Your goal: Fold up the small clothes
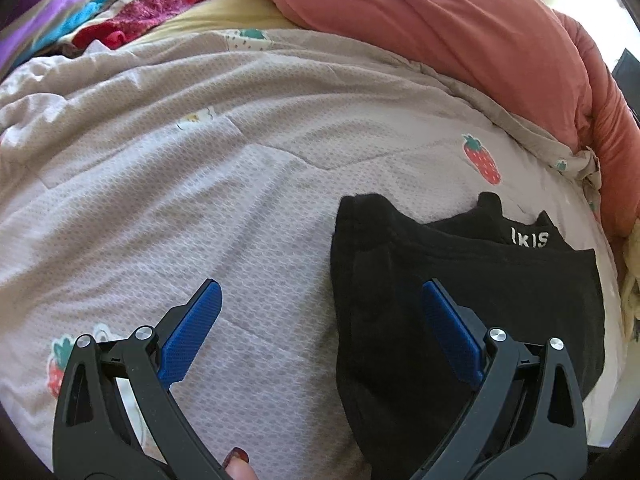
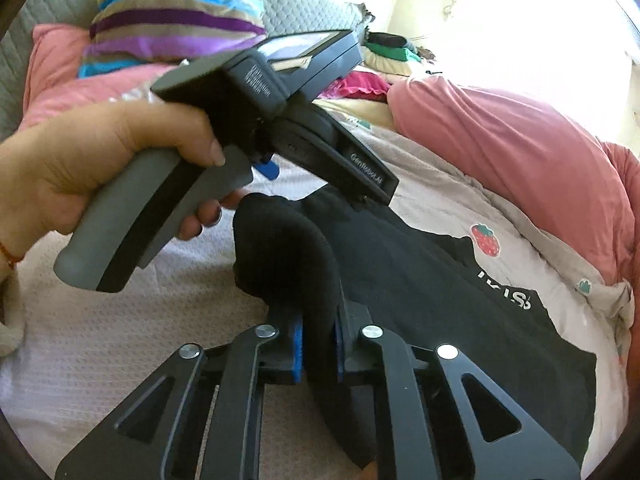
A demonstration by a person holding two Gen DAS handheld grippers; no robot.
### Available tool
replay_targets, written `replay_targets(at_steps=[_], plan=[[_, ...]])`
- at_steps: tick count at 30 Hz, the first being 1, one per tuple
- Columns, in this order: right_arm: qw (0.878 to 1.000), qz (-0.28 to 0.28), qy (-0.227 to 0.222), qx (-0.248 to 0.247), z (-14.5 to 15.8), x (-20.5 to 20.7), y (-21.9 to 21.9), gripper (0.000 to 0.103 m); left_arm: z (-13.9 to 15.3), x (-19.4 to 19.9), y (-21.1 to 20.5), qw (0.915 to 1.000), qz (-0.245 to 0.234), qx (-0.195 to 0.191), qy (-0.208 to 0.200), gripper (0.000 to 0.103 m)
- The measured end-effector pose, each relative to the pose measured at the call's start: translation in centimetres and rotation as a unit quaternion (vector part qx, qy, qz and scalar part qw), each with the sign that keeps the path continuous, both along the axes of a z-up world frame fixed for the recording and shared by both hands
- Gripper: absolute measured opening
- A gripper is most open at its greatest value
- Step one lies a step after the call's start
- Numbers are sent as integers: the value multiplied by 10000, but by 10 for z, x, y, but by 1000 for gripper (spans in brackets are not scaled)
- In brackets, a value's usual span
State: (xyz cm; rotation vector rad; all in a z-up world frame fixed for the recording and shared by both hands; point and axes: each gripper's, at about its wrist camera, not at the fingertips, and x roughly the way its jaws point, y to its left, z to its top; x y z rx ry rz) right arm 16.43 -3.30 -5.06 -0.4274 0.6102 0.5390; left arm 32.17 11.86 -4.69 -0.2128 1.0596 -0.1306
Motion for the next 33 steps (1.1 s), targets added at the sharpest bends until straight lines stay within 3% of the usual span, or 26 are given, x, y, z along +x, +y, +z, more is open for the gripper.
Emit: replay_targets(at_steps=[8, 10, 12, 14, 15, 18, 33], plan=[[9981, -239, -119, 548, 16, -7, -27, 7, 1, -8, -24, 9988, -298, -371, 98, 90], [9972, -300, -101, 671, 18, -8, -35, 7, 5, -11, -35, 9978, -442, -494, 72, 69], [9964, -373, -99, 761, 19, -9, -41, 7, 9, -14, -47, 9971, -558, -524, 40, 60], [9950, -471, -90, 876, 21, -11, -48, 7, 16, -18, -60, 9977, -606, -275, -85, 44], [9939, -530, -95, 960, 23, -13, -53, 7, 20, -20, -65, 9978, -615, -212, -138, 30], [9913, -661, -170, 1122, 27, -18, -65, 7, 35, -22, -72, 9978, -549, -242, -287, 15], [9680, -1310, -417, 2097, 49, -42, -139, 7, 104, -46, -140, 9914, -939, 14, -917, 11]])
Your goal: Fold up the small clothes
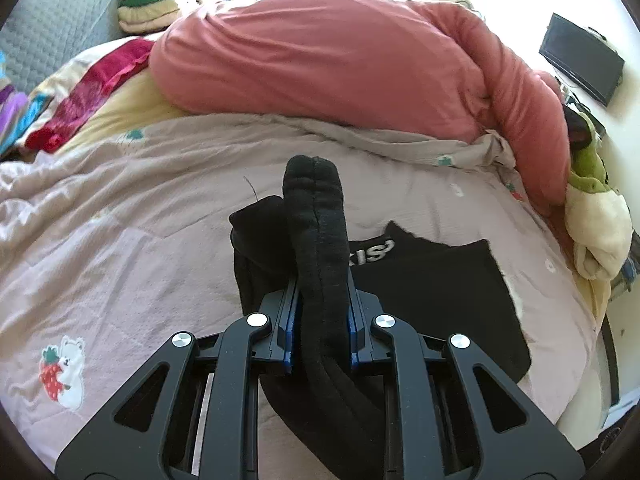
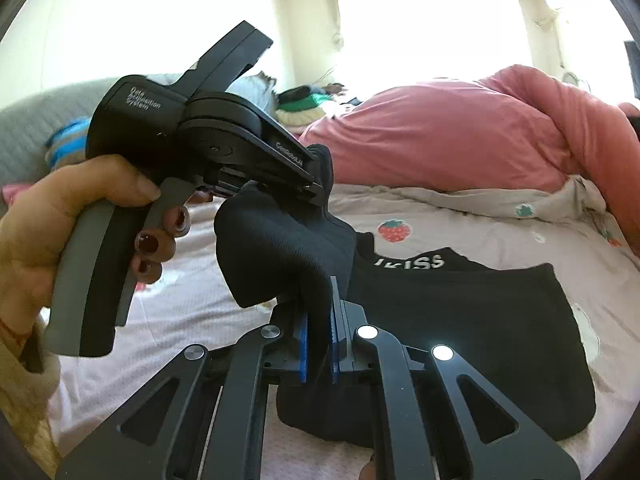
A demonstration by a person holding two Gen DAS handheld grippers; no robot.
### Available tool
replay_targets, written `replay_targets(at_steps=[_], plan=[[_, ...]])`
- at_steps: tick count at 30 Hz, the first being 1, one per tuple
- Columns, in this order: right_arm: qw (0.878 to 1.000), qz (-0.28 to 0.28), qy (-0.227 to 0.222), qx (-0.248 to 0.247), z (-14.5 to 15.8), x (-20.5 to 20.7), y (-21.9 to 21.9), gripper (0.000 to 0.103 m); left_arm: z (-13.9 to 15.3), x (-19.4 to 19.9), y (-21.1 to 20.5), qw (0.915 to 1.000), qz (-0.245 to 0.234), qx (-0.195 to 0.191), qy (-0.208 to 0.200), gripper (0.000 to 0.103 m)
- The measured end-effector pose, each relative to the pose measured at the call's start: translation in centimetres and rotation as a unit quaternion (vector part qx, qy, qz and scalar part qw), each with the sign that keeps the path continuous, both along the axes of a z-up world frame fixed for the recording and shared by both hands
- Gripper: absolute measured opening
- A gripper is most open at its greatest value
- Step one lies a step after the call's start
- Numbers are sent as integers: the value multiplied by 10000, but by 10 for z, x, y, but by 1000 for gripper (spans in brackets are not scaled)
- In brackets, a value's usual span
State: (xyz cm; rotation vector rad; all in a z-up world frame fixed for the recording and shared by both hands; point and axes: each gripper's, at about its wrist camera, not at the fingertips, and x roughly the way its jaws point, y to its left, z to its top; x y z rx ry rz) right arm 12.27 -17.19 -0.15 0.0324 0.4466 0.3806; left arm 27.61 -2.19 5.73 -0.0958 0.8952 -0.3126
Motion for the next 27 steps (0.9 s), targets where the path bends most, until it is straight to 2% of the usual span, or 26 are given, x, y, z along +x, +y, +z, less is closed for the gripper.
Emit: replay_targets(at_steps=[13, 27], plan=[[9985, -474, 146, 231, 0, -11, -48, 7, 12, -8, -61, 9993, -309, 151, -117, 11], [9945, -814, 388, 530, -18, -12, -95, 7, 5, -13, -127, 9971, -682, 318, -100, 11]])
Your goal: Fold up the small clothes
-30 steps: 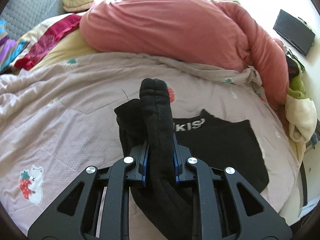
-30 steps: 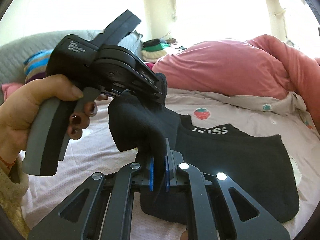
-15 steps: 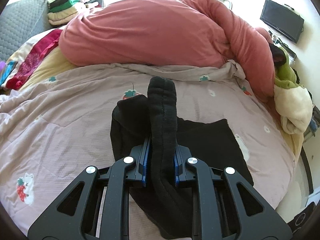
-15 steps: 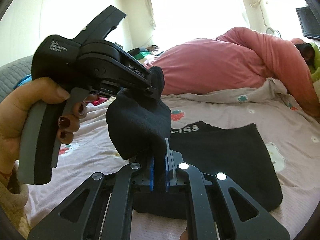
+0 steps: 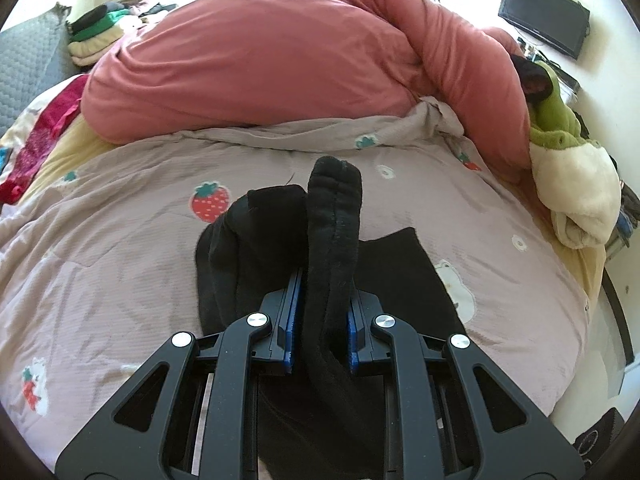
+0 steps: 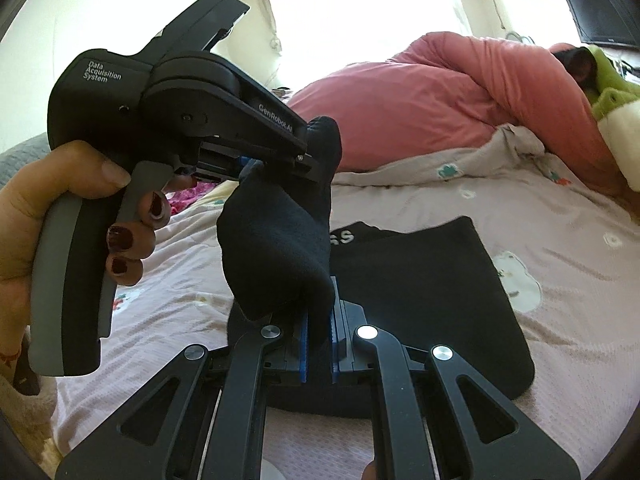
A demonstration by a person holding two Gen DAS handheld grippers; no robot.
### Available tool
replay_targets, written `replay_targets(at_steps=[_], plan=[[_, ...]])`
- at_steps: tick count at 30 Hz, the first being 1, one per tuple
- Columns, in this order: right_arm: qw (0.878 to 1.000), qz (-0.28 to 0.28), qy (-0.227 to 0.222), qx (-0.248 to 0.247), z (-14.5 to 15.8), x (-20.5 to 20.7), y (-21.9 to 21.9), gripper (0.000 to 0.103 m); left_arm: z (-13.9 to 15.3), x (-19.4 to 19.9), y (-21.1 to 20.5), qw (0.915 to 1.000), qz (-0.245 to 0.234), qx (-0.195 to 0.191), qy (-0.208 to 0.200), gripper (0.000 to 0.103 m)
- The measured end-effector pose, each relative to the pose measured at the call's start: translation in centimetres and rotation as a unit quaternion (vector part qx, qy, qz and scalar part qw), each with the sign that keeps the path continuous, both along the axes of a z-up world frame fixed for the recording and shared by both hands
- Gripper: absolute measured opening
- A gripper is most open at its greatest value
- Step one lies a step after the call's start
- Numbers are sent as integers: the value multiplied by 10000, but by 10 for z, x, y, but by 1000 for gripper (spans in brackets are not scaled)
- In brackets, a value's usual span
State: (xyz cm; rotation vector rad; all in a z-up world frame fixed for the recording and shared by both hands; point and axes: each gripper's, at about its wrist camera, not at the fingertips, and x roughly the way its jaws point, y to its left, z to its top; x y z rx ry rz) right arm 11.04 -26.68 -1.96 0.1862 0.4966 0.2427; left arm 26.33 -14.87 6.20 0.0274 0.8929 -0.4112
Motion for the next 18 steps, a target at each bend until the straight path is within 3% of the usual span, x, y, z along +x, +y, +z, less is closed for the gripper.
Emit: replay_targets(at_steps=[18], plan=[[9989, -236, 374, 185, -23, -3, -40, 7, -26, -3, -65, 9993, -293, 105, 229, 14]])
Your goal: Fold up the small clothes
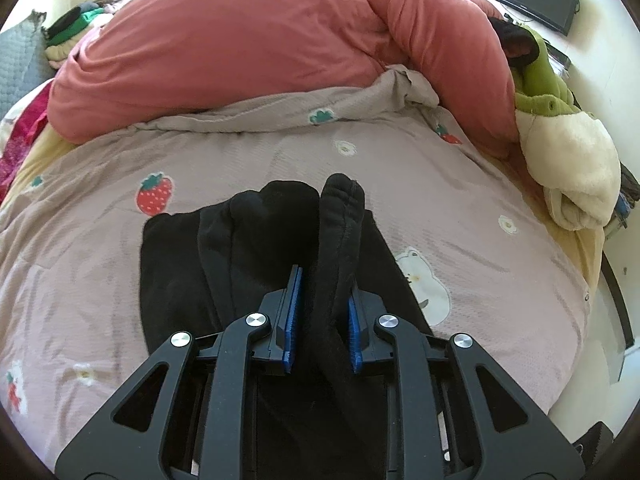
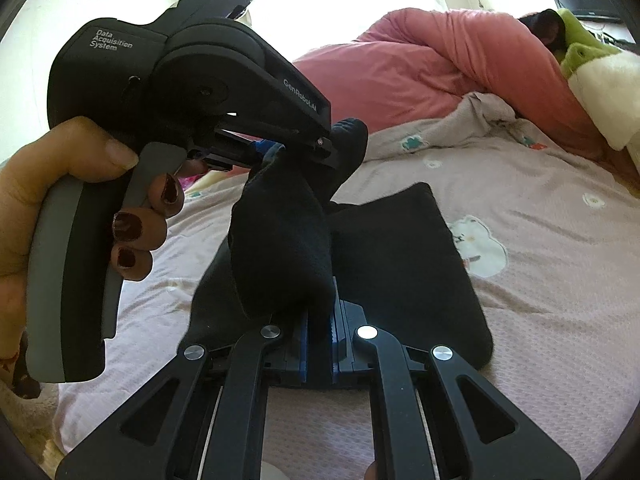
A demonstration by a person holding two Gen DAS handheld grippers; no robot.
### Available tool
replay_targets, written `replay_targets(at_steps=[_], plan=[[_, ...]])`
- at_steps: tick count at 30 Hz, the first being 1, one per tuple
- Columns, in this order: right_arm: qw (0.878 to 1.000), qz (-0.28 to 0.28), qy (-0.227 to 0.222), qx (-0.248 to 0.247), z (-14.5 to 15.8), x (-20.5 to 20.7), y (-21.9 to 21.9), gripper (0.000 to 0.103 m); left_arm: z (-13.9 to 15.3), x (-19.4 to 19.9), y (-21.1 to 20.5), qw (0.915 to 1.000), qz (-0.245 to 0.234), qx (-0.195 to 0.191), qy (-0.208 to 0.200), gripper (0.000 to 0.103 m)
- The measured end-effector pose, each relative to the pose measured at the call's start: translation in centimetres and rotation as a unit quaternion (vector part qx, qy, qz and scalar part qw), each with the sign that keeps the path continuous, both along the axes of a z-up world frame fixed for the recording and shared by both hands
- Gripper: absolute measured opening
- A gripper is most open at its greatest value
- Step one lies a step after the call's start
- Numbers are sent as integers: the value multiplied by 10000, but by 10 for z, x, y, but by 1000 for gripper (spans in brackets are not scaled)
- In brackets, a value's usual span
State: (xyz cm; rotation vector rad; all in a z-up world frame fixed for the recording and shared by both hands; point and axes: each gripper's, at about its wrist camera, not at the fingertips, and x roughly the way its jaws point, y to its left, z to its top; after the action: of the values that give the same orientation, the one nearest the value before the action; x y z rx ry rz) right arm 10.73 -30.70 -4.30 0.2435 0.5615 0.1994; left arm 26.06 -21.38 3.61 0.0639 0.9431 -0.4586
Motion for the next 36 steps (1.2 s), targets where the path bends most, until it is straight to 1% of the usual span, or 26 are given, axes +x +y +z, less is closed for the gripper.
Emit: replay_targets(at_steps=[2, 3, 4, 6, 8, 10, 12, 13, 14, 17, 19, 21, 23, 25, 28, 30, 32, 33, 35, 36], plan=[[10000, -29, 79, 43, -4, 0, -4, 7, -3, 0, -5, 10000, -37, -10, 21, 20], [9999, -55, 134, 68, -6, 0, -6, 7, -4, 0, -7, 10000, -67, -43, 34, 32], [9998, -87, 186, 87, -8, 1, -7, 7, -5, 0, -10, 9998, -122, -112, 71, 47], [9993, -155, 303, 130, -14, 2, -13, 8, -4, -5, -9, 9996, -145, -237, 41, 62], [9987, -251, 420, 127, -19, 2, -19, 11, 0, -11, -6, 9994, -155, -278, -118, 63], [9974, -292, 610, 255, -26, 2, -28, 19, 2, -13, -1, 9994, -97, -247, -214, 63], [9958, -286, 732, 466, -30, -1, -37, 22, 1, -13, 8, 9995, 14, -217, -249, 63], [9950, -256, 780, 566, -31, -2, -40, 25, 0, -13, 14, 9994, 86, -200, -264, 63], [9942, -216, 823, 653, -30, -3, -43, 27, -1, -12, 21, 9992, 190, -177, -301, 63], [9917, -59, 912, 900, -22, -3, -53, 40, -6, -12, 44, 9980, 492, -175, -350, 63], [9901, -10, 831, 1133, -10, -5, -61, 61, -9, -12, 62, 9967, 687, -246, -367, 63], [9878, 151, 765, 1350, 0, -1, -68, 69, -16, -13, 79, 9955, 857, -232, -345, 63], [9867, 190, 693, 1457, 12, 11, -75, 71, -25, -13, 90, 9950, 944, -209, -267, 63], [9872, 222, 867, 1319, 18, 31, -75, 80, -33, -13, 95, 9951, 950, -230, -153, 63], [9872, 395, 1141, 1047, 22, 65, -68, 81, -46, -17, 98, 9963, 827, -233, -33, 63], [9848, 421, 1336, 1026, 18, 85, -65, 81, -50, -21, 97, 9968, 771, -223, -44, 64], [9789, 547, 1551, 1211, 12, 107, -67, 81, -52, -25, 98, 9969, 752, -222, -72, 64], [9748, 514, 1702, 1345, 7, 118, -70, 81, -52, -26, 98, 9969, 740, -243, -68, 64], [9675, 590, 1930, 1525, 1, 130, -70, 81, -53, -27, 98, 9971, 712, -250, -84, 64], [9652, 540, 2006, 1587, -1, 138, -71, 81, -52, -27, 97, 9972, 699, -231, -98, 64]])
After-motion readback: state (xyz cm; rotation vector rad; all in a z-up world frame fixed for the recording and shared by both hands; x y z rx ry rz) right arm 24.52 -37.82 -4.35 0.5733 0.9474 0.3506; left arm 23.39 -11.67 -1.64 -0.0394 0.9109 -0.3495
